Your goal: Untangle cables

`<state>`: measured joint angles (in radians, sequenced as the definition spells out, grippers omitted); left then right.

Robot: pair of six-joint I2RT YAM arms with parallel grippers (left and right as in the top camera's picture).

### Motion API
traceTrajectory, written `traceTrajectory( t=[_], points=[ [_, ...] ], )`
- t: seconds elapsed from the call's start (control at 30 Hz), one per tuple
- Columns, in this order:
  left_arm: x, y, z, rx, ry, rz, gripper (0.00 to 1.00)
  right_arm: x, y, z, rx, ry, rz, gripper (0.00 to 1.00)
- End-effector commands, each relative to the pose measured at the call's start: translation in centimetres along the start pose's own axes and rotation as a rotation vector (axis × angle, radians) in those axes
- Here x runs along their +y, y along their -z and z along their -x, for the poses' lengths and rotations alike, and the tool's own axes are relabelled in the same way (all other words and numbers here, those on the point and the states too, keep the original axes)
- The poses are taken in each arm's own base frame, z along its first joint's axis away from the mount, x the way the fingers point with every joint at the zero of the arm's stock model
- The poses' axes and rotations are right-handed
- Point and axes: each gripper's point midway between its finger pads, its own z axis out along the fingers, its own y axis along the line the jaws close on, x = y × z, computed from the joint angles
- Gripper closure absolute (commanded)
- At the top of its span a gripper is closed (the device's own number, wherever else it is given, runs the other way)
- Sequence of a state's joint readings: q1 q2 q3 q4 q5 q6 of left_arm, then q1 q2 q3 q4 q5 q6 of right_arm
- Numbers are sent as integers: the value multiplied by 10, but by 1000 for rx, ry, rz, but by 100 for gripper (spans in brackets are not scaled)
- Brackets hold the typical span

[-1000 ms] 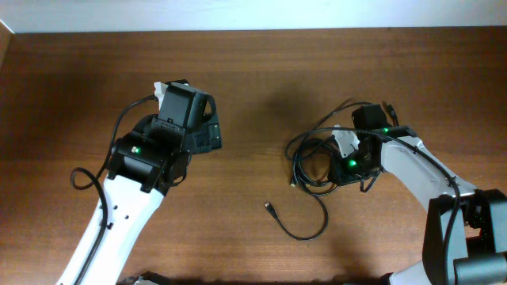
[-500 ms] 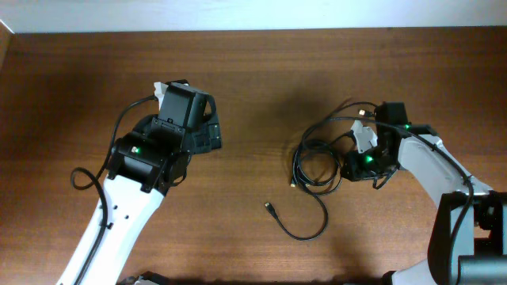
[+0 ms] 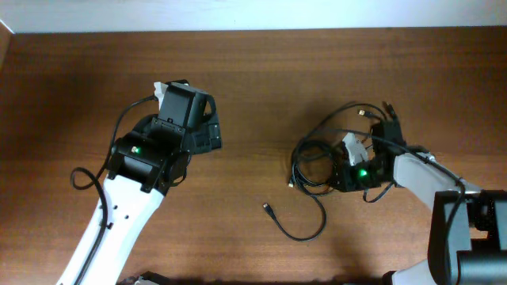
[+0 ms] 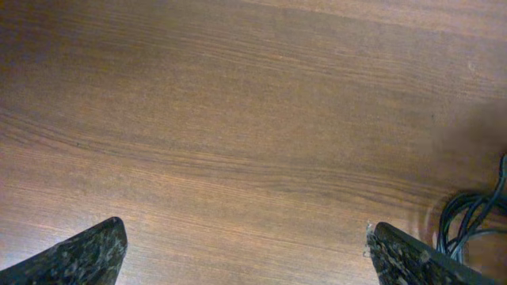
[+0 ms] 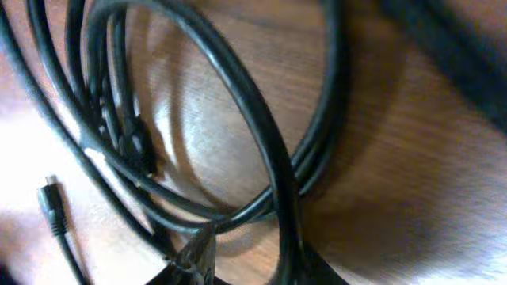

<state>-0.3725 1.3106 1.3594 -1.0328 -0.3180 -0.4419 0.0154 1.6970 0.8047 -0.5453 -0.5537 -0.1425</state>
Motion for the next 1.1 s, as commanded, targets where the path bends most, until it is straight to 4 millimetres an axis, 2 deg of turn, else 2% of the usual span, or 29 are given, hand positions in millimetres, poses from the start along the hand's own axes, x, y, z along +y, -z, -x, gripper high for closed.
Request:
traceTrajectory(
  t=[0.0,0.03,0.1,0.2,0.23,0.27,0.4,0.5,0.53,0.6,0.67,0.73,0.77,0.9,0.93,1.07],
  points=[
    [3,6,3,-17,23,-5,1,9,-1,-1,-5,15,45,73],
    [3,6,3,-17,23,-5,1,9,-1,-1,-4,14,46,75],
    [3,6,3,-17,23,-5,1,9,-1,-1,-3,9,46,94],
    [3,6,3,-17,23,-5,1,10,1,-2,11,-1,48,96],
    [3,6,3,-17,23,-5,1,13,6,-2,30,-13,50,96],
    [3,6,3,-17,23,-5,1,19,19,3,62,-32,46,96],
    [3,6,3,-17,23,-5,1,51,87,46,42,-15,17,96],
    [3,6,3,-17,23,-5,1,89,160,99,-137,97,-8,96],
    [3,6,3,-17,23,-5,1,111,200,122,-236,158,-22,96],
    [3,6,3,-17,23,-5,1,140,251,146,-372,217,-37,96],
    [3,6,3,-17,23,-5,1,173,308,162,-525,299,-54,96],
    [3,6,3,-17,23,-5,1,188,334,167,-604,327,-57,96],
    [3,6,3,-17,23,-5,1,199,356,172,-676,333,-65,96],
    [3,6,3,-17,23,-5,1,231,414,186,-889,380,-60,96],
    [3,6,3,-17,23,-5,1,231,430,191,-950,385,-101,96],
    [3,6,3,-17,23,-5,1,172,477,211,-1121,203,-490,96]
  ],
)
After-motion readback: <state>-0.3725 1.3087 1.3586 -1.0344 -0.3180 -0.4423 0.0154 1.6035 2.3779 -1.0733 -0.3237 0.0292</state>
